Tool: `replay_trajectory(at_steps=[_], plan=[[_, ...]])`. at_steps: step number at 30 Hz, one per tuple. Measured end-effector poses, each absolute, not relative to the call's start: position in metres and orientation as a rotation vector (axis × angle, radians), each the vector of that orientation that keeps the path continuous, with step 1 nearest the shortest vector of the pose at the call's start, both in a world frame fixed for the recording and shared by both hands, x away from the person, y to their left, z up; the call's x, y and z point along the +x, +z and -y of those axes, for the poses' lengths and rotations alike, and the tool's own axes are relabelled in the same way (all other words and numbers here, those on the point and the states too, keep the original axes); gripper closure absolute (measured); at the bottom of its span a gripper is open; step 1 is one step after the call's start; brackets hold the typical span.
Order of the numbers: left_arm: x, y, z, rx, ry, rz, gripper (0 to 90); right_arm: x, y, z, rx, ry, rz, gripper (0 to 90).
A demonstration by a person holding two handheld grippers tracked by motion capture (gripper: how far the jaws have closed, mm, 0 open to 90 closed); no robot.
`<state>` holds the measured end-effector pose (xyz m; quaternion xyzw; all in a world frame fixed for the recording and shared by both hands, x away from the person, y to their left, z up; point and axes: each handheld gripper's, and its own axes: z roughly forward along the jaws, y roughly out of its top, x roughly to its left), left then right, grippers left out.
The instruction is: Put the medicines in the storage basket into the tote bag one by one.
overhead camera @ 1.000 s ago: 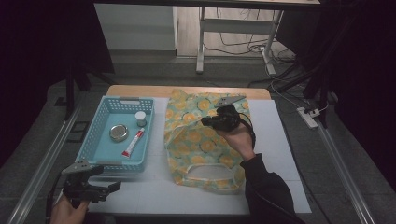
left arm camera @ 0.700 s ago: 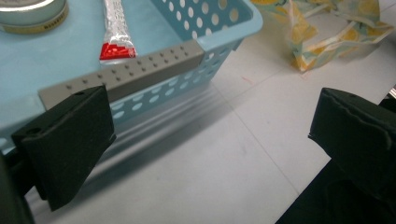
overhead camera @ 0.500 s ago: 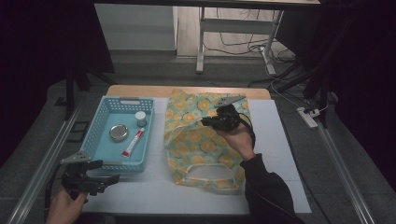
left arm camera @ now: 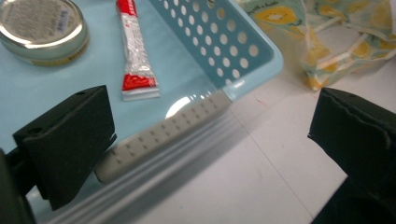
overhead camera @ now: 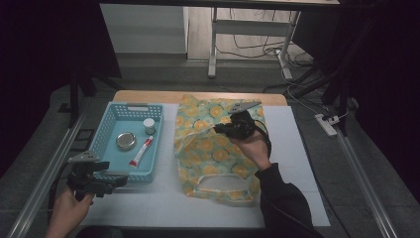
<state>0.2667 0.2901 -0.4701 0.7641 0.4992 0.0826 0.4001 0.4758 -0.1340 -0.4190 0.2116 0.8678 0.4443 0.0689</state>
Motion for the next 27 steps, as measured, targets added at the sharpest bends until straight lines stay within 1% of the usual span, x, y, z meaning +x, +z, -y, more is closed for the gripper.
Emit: replay_trajectory(at_steps=[19,23,27], plan=[[0.316,-0.464,-0.288,1.957,0.293,-1.278,0.0,0.476,-0.420,0.134,0.636,1.333,-2.613,90.0],[0.328,-0.467,-0.290,1.971,0.284,-1.294,0.3,0.476,-0.419,0.134,0.634,1.335,-2.609,90.0],[0.338,-0.469,-0.295,1.948,0.289,-1.331,0.0,0.475,-0.419,0.134,0.632,1.333,-2.608,90.0]])
